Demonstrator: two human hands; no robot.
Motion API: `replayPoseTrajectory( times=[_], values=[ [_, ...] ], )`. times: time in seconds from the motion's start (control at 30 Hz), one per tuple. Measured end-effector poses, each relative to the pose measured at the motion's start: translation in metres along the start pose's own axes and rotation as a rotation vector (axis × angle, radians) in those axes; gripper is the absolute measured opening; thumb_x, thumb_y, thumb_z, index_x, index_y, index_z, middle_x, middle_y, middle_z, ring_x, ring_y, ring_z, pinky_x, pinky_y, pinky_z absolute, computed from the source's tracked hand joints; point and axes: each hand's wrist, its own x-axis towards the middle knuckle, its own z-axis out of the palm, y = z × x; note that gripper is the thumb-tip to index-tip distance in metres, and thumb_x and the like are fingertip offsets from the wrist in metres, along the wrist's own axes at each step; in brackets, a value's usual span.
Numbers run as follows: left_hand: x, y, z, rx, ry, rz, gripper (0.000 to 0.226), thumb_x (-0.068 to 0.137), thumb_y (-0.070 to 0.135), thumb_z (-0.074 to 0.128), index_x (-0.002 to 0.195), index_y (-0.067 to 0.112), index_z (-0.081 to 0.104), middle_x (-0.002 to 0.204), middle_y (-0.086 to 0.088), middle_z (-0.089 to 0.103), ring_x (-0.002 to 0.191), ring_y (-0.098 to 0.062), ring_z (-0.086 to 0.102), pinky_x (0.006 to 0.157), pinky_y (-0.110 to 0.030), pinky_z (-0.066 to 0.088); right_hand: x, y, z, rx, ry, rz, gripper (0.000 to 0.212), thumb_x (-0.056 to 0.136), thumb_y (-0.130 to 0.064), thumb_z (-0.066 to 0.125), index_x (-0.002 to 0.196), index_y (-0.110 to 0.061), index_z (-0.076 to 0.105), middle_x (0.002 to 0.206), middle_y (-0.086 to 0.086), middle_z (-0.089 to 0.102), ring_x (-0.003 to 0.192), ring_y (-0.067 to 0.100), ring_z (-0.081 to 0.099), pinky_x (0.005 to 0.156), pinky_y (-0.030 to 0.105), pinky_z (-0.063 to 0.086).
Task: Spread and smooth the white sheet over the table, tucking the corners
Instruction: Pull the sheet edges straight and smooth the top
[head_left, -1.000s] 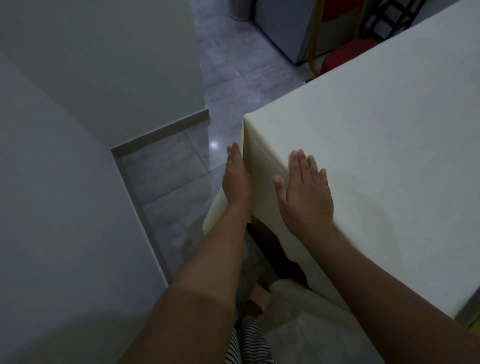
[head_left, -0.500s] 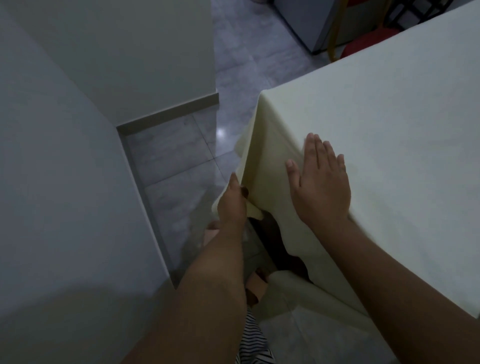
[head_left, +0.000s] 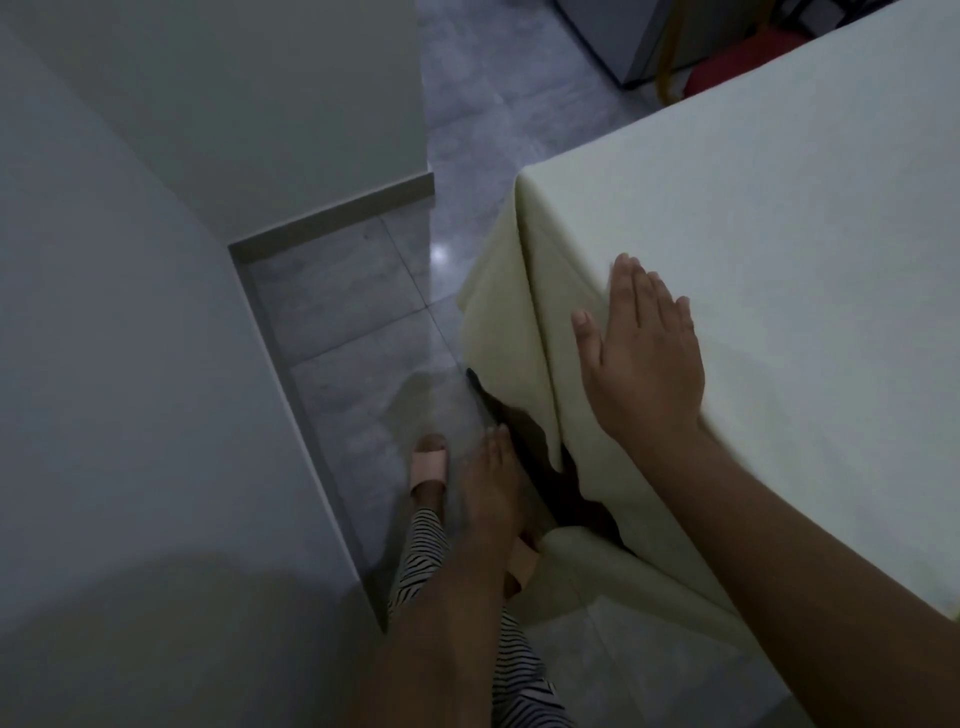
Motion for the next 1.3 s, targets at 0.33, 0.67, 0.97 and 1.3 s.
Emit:
replayPoseTrajectory(
  times=[0.33, 0.67, 0.97, 1.3],
  values=[
    [0.036, 0.066, -0.194, 0.036, 0.475, 0.209, 0.076, 0.085, -0.007, 0.037, 0.151, 0.008, 0.003, 0.161, -0.008, 0.005, 0.148, -0.019, 0.005, 0.118, -0.046, -0.001, 0.004, -0.004, -0.008, 0.083, -0.079, 0.035, 0.058, 0.101, -0.036, 0.029, 0.15, -0.007, 0.021, 0.157, 0.011, 0.025, 0.145, 0.026, 0.021, 0.118, 0.042, 0.012],
    [0.031, 0.112, -0.248, 0.28, 0.489, 0.285, 0.085, 0.09, 0.014, 0.057, 0.152, 0.011, -0.002, 0.161, -0.004, 0.001, 0.148, -0.017, 0.002, 0.118, -0.045, 0.004, 0.004, -0.01, -0.023, 0.174, -0.205, 0.073, 0.057, 0.102, -0.03, 0.029, 0.151, -0.007, 0.014, 0.16, 0.012, 0.012, 0.148, 0.029, 0.008, 0.118, 0.044, 0.004],
    [0.009, 0.179, -0.221, 0.533, 0.254, 0.682, 0.059, 0.101, 0.028, 0.03, 0.152, 0.012, 0.005, 0.16, -0.011, 0.002, 0.148, -0.026, 0.003, 0.118, -0.045, 0.001, -0.038, 0.032, -0.05, 0.111, -0.124, 0.256, 0.055, 0.101, -0.027, 0.027, 0.152, -0.01, 0.014, 0.16, 0.011, 0.011, 0.148, 0.028, 0.008, 0.12, 0.046, 0.005],
    [-0.031, 0.242, -0.151, 0.767, -0.039, 1.029, 0.058, 0.102, 0.038, 0.02, 0.152, 0.012, 0.009, 0.161, -0.01, 0.003, 0.148, -0.025, 0.001, 0.118, -0.045, 0.001, -0.161, 0.095, -0.05, 0.151, -0.062, 0.713, 0.055, 0.102, -0.035, 0.02, 0.152, -0.013, 0.011, 0.161, 0.006, 0.006, 0.149, 0.023, -0.001, 0.119, 0.041, -0.004]
  ],
)
